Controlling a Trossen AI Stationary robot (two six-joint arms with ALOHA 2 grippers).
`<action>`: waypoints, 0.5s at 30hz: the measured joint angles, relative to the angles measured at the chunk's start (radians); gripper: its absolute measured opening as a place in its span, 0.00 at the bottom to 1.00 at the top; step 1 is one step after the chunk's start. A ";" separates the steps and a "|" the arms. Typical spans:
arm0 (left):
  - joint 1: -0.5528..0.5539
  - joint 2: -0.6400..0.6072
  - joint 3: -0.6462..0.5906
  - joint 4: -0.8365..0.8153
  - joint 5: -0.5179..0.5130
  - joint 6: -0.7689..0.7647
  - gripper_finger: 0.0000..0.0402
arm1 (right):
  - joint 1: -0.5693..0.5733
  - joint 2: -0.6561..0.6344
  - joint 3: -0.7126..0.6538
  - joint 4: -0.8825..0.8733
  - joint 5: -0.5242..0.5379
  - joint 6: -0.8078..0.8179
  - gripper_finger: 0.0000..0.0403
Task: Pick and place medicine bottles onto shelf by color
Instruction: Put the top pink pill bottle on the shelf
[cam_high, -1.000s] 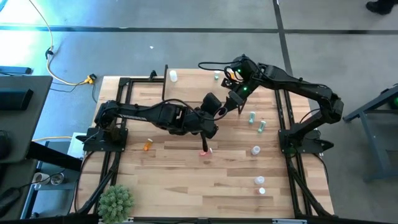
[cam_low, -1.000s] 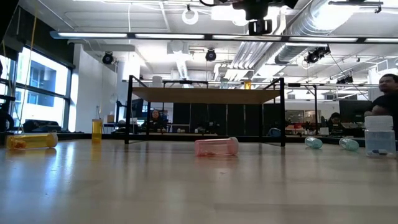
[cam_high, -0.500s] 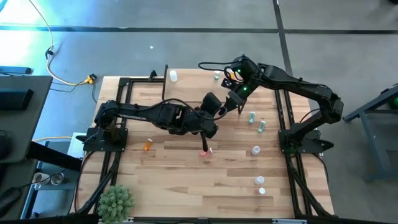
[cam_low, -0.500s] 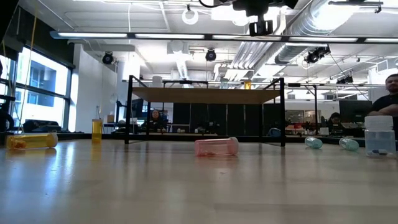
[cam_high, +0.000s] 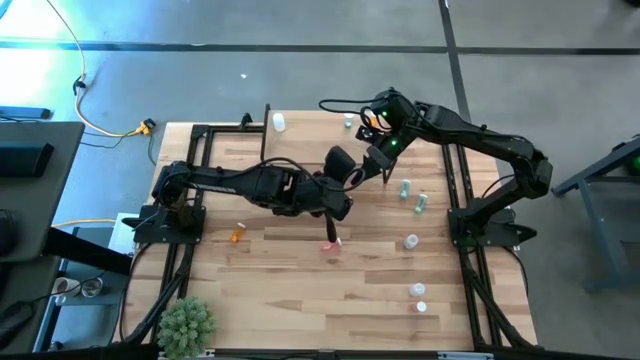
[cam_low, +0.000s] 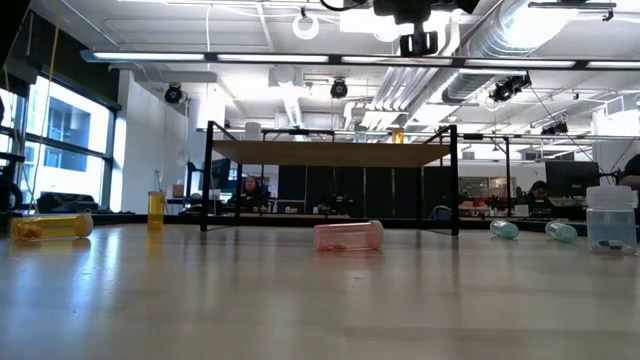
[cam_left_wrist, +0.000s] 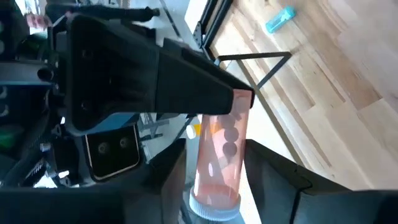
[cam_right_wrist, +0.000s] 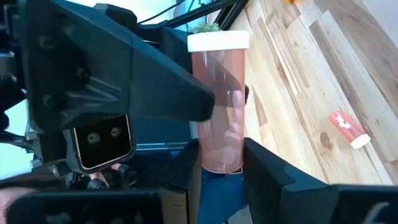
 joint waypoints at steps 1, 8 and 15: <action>0.000 0.000 0.000 -0.001 -0.013 -0.012 0.41 | 0.000 0.000 0.000 0.000 0.000 0.000 0.21; -0.001 0.000 0.000 -0.010 -0.107 -0.160 0.49 | -0.003 0.000 0.000 0.001 0.030 -0.004 0.21; -0.019 0.000 0.000 -0.060 -0.132 -0.317 0.48 | -0.053 0.000 0.001 -0.007 0.156 0.000 0.21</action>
